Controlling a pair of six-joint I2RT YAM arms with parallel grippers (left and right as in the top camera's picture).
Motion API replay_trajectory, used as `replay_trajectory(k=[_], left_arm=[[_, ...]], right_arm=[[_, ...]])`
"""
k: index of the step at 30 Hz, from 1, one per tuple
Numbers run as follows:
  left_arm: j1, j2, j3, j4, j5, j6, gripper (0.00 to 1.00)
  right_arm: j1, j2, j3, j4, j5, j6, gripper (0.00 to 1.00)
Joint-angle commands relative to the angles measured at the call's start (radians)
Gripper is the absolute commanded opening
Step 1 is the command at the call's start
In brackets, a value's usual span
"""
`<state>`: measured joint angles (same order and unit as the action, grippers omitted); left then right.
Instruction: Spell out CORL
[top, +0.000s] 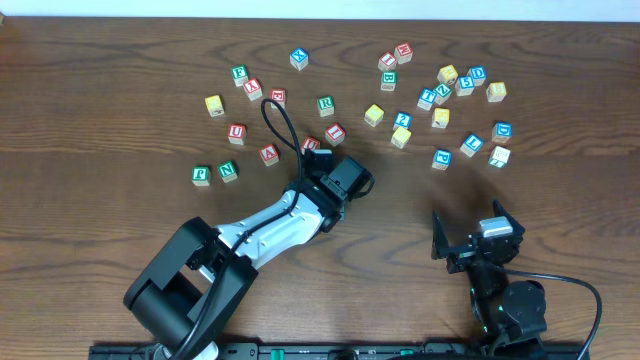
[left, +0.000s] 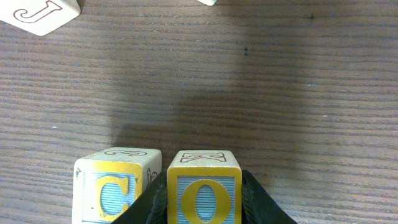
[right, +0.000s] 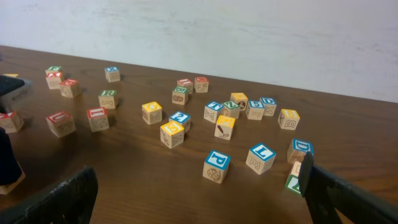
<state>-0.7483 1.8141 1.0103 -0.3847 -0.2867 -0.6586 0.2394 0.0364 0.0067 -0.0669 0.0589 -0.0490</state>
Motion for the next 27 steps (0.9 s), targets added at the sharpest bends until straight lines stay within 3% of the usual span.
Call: replay_trajectory(k=[1, 16, 18, 27], left_arm=[[0.001, 0.039, -0.013, -0.025, 0.043, -0.009, 0.09], [0.001, 0.039, -0.013, -0.036, 0.043, -0.009, 0.10], [0.001, 0.039, -0.013, -0.036, 0.043, -0.009, 0.22], [0.001, 0.039, -0.013, -0.035, 0.043, -0.009, 0.29]], right_arm=[[-0.006, -0.005, -0.001, -0.004, 0.002, -0.012, 0.99], [-0.006, -0.005, -0.001, -0.004, 0.002, -0.012, 0.99], [-0.006, -0.005, -0.001, -0.004, 0.002, -0.012, 0.99], [-0.006, -0.005, -0.001, -0.004, 0.002, -0.012, 0.99]])
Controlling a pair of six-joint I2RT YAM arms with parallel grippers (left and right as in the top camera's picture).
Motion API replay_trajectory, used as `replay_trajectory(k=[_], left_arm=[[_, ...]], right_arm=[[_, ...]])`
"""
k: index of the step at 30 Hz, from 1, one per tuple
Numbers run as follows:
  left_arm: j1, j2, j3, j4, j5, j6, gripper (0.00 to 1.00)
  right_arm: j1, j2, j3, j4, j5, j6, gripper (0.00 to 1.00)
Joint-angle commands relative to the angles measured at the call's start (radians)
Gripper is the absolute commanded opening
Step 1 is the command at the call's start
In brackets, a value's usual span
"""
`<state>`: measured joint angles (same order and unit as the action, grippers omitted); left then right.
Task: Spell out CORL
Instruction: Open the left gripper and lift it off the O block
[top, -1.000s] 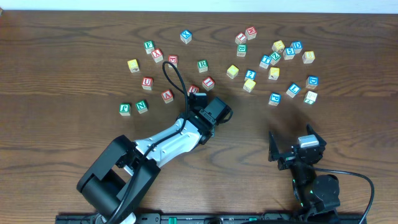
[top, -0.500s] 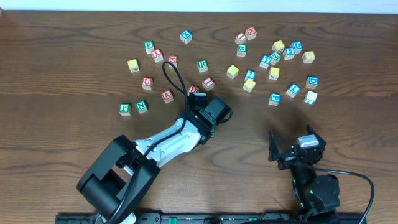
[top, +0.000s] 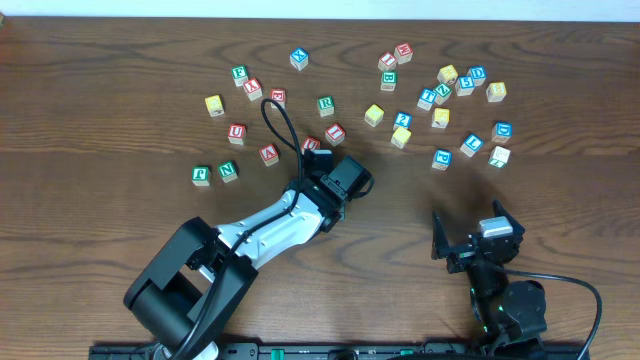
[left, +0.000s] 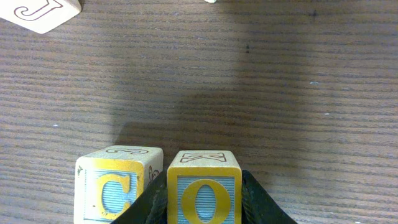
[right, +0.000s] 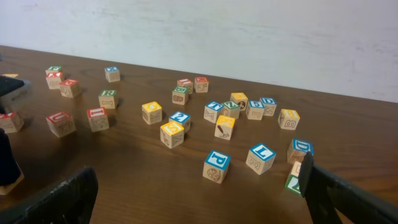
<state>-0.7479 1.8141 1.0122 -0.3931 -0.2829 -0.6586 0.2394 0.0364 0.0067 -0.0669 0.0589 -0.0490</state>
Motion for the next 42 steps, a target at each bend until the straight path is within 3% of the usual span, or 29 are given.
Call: replay_trajectory(k=[1, 5, 21, 26, 42], left_arm=[[0.000, 0.039, -0.014, -0.027, 0.039, -0.009, 0.29], [0.000, 0.039, -0.014, -0.026, 0.039, -0.009, 0.36], [0.000, 0.039, -0.014, -0.013, 0.035, -0.005, 0.37], [0.000, 0.035, -0.011, -0.012, 0.030, -0.004, 0.47], [0.000, -0.002, -0.011, -0.013, 0.028, 0.003, 0.47]], right_arm=[[-0.006, -0.005, -0.001, -0.004, 0.002, -0.012, 0.99], [-0.006, -0.005, -0.001, -0.004, 0.002, -0.012, 0.99], [-0.006, -0.005, -0.001, -0.004, 0.002, -0.012, 0.99], [-0.006, -0.005, -0.001, -0.004, 0.002, -0.012, 0.99], [-0.006, -0.005, -0.001, -0.004, 0.002, -0.012, 0.99]])
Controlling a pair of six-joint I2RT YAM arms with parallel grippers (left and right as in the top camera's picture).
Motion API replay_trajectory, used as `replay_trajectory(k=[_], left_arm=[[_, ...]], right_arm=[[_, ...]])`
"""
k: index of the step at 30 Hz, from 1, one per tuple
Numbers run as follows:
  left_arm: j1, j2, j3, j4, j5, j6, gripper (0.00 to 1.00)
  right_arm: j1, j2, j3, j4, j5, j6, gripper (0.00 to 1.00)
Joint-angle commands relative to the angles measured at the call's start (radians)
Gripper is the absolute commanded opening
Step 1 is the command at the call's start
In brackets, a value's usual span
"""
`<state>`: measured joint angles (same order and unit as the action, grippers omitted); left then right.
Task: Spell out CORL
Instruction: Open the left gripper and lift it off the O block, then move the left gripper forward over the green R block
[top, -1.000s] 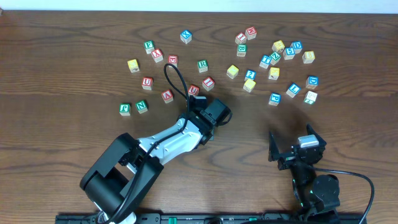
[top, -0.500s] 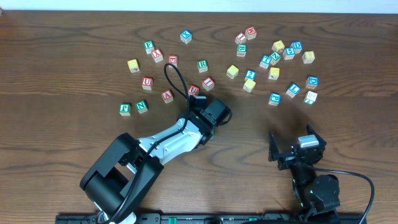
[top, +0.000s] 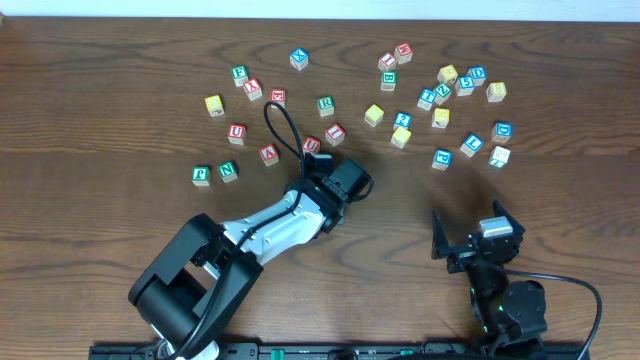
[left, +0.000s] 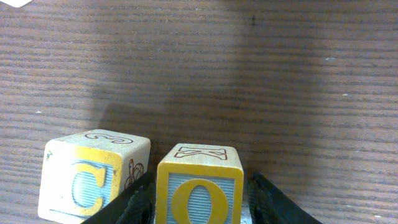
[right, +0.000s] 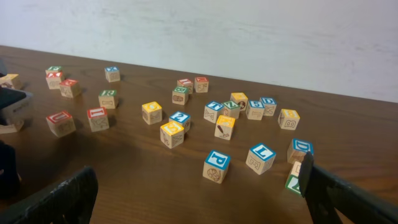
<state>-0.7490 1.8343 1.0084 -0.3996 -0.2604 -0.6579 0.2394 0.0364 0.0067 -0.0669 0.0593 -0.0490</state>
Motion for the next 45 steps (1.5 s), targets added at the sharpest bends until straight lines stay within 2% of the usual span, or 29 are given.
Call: replay_trajectory(k=[1, 19, 25, 29, 35, 45], left_arm=[[0.002, -0.027, -0.008, -0.006, 0.005, 0.003, 0.47], [0.002, -0.234, -0.008, -0.031, 0.008, 0.064, 0.47], [0.002, -0.376, -0.008, -0.095, 0.012, 0.128, 0.47], [0.002, -0.536, -0.008, -0.130, 0.012, 0.165, 0.47], [0.002, -0.689, -0.008, -0.155, 0.028, 0.167, 0.47], [0.002, -0.705, -0.002, -0.183, 0.032, 0.137, 0.48]], right_arm=[[-0.006, -0.005, -0.001, -0.004, 0.001, -0.012, 0.99], [-0.006, -0.005, -0.001, -0.004, 0.001, -0.012, 0.99], [-0.006, -0.005, -0.001, -0.004, 0.001, -0.012, 0.99], [-0.006, -0.005, -0.001, -0.004, 0.002, -0.012, 0.99], [-0.006, -0.005, -0.001, -0.004, 0.001, -0.012, 0.99], [-0.006, -0.005, -0.001, -0.004, 0.001, -0.012, 0.99]])
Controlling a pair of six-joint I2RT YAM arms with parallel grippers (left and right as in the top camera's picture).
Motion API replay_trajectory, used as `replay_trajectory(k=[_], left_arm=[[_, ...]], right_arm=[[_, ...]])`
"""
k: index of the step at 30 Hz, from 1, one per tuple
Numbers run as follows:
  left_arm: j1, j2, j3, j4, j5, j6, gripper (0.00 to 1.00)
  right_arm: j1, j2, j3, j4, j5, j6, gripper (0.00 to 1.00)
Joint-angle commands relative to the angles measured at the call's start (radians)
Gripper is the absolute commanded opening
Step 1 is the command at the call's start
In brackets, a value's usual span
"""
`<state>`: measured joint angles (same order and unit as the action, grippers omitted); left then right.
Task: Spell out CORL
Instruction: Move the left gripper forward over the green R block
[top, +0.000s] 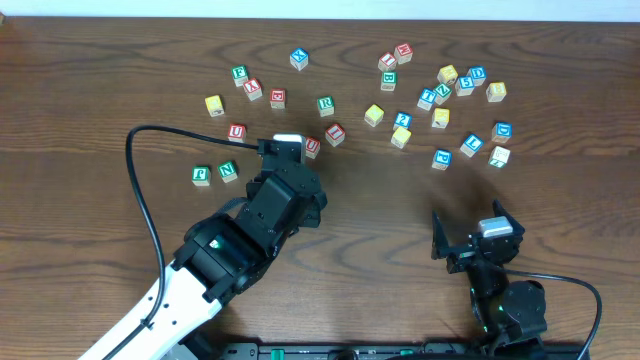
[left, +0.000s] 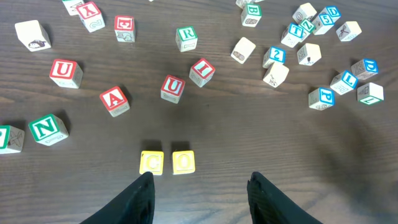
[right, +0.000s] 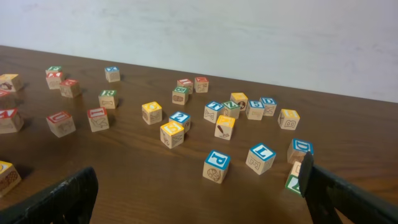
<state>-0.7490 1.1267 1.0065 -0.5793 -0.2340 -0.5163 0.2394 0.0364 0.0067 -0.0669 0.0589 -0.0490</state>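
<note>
Two yellow blocks, C (left: 152, 162) and O (left: 183, 162), lie side by side on the wooden table (left: 249, 137), C on the left. My left gripper (left: 200, 180) hangs open high above them, holding nothing. In the overhead view the left arm (top: 285, 195) hides both blocks. The green R block (left: 186, 38) lies farther back among the red ones, and the blue L block (left: 344, 81) lies at the far right. My right gripper (right: 196, 186) rests open and empty low at the table's near right, with the L block (right: 262, 157) in front of it.
Several loose letter blocks are scattered across the far half of the table: red U (left: 173, 88), red A (left: 114, 99) and green N (left: 48, 128) near the C and O, and a blue, yellow and green cluster (top: 450, 85) at the back right.
My left gripper was low, with its fingers just apart on either side of the O block. Now it is high above the table and drawn back, wide open. C and O stay side by side.
My left gripper was shut on the O block, set on the table right of the C block, at the two oldest moments. Then its fingers stood slightly apart from the O. Now it is raised and empty. The right arm has stayed still throughout.
</note>
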Motion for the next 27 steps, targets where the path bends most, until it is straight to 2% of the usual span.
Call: replay_trajectory(k=[1, 11, 15, 19, 22, 25, 27], left_arm=[[0.002, 0.003, 0.002, -0.004, 0.005, -0.013, 0.47], [0.002, 0.003, 0.002, -0.004, 0.009, -0.092, 0.42], [0.007, 0.030, 0.032, 0.007, 0.008, -0.087, 0.42], [0.047, 0.196, 0.221, -0.095, 0.008, -0.074, 0.42], [0.089, 0.362, 0.420, -0.154, 0.009, -0.034, 0.50], [0.134, 0.512, 0.621, -0.166, 0.041, -0.035, 0.52], [0.166, 0.598, 0.740, -0.182, 0.086, -0.083, 0.52]], right_arm=[[-0.006, -0.005, -0.001, -0.004, 0.002, -0.012, 0.99], [-0.006, -0.005, -0.001, -0.004, 0.002, -0.012, 0.99], [-0.006, -0.005, -0.001, -0.004, 0.002, -0.012, 0.99], [-0.006, -0.005, -0.001, -0.004, 0.002, -0.012, 0.99], [-0.006, -0.005, -0.001, -0.004, 0.002, -0.012, 0.99], [-0.006, -0.005, -0.001, -0.004, 0.002, -0.012, 0.99], [-0.006, -0.005, -0.001, -0.004, 0.002, -0.012, 0.99]])
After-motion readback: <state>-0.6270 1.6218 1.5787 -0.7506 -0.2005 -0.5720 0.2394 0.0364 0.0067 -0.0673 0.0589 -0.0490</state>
